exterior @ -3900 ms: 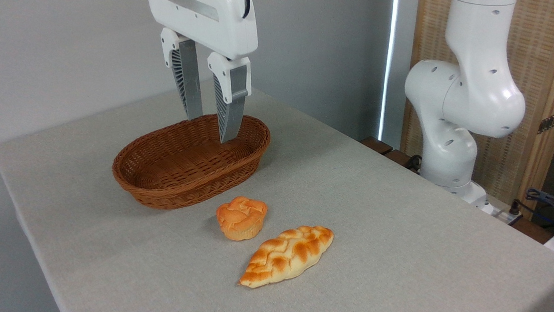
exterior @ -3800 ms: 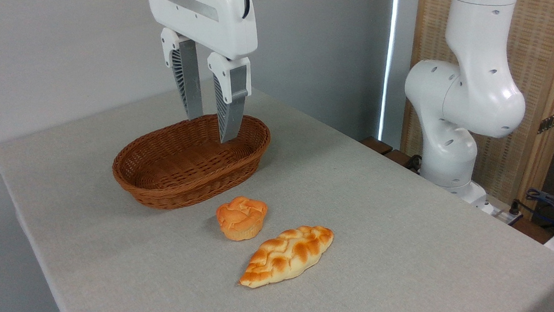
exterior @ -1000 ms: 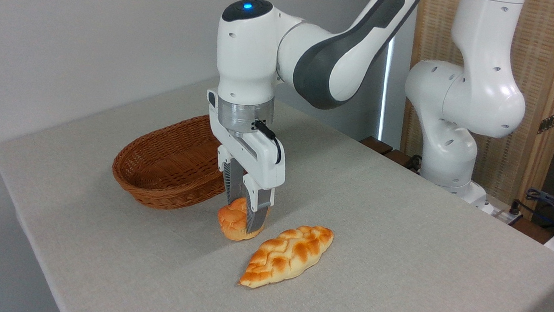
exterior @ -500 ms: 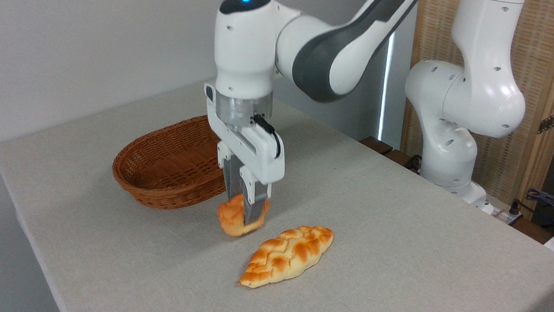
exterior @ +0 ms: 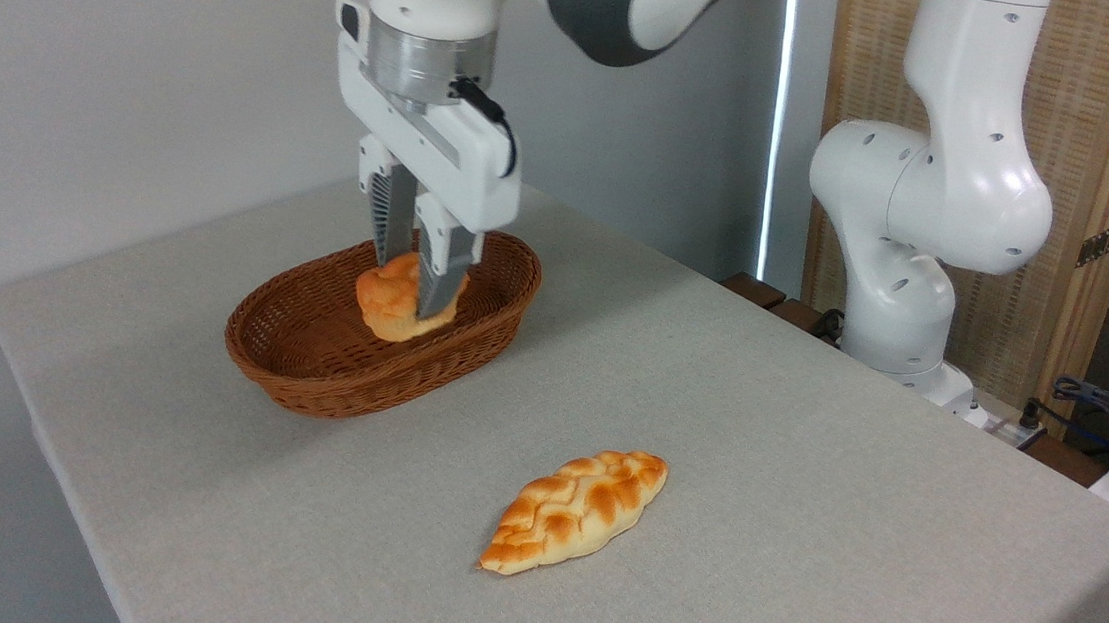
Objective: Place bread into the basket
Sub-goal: 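Lift the bun and carry it over the wicker basket, lowering inside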
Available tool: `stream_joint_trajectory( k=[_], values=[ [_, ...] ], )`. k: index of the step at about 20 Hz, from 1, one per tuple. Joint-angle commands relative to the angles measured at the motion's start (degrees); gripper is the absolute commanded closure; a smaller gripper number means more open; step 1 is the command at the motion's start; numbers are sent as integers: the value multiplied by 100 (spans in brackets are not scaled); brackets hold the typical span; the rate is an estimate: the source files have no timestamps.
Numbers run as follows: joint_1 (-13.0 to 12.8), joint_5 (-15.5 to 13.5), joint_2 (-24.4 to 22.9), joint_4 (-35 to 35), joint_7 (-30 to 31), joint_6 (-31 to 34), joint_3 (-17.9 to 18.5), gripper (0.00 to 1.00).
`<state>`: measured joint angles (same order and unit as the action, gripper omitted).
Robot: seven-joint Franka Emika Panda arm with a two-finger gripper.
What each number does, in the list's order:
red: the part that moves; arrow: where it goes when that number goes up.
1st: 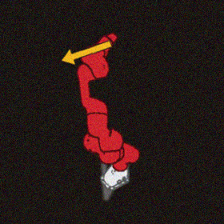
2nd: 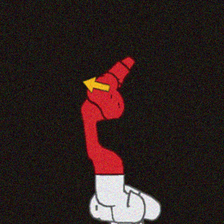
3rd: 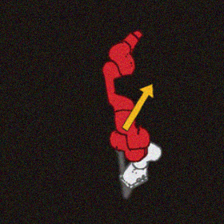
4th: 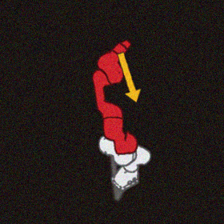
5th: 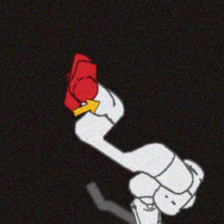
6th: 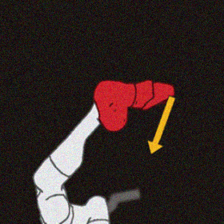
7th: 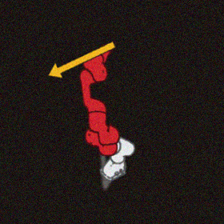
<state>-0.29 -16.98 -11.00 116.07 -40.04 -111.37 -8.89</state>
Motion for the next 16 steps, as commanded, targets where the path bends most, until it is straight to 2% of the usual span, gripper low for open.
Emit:
stream_joint_trajectory(
  k=[1,3,5,8,10,16],
  values=[
    [29,-147,484,-181,198,-295,-516,26],
    [11,-235,808,-198,548,-796,-735,23],
    [11,-192,1230,-408,751,-1114,-1025,19],
    [2,-130,1688,-594,761,-1255,-1245,0],
    [2,133,1750,-594,778,-1404,-1316,0],
    [2,160,1786,-594,770,-1405,-1325,0]
  ],
)
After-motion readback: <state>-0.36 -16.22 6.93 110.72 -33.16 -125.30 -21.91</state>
